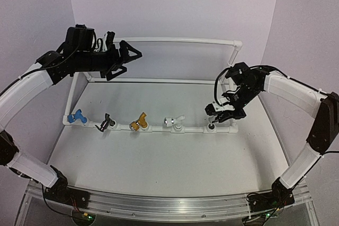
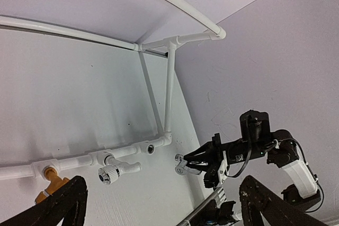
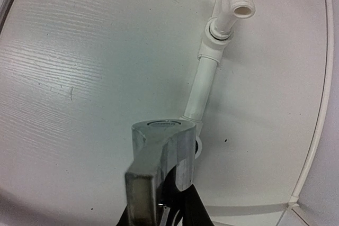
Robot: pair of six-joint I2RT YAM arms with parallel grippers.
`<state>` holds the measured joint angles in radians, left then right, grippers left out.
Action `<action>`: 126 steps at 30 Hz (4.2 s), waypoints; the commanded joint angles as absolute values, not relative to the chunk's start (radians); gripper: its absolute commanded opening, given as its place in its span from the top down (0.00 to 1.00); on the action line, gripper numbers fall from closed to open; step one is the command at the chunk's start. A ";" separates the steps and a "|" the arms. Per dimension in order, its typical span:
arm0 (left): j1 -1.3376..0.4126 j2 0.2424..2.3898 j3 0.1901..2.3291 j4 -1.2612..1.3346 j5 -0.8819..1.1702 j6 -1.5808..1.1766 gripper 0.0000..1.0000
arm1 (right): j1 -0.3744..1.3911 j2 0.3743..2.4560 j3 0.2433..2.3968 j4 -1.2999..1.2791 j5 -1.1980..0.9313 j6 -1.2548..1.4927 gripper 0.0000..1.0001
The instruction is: Install the water faucets
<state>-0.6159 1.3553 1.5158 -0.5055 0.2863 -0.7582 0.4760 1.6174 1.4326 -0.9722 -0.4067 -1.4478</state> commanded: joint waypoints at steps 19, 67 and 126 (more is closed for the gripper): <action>-0.615 1.359 1.588 -0.556 0.279 -0.735 0.00 | 0.571 1.819 1.464 -0.815 -0.189 -1.527 1.00; -0.615 1.343 1.564 -0.545 0.256 -0.754 0.01 | 0.525 1.816 1.371 -0.719 -0.222 -1.572 1.00; -0.615 1.344 1.583 -0.545 0.245 -0.762 0.02 | 0.466 1.745 1.177 -0.581 -0.256 -1.294 1.00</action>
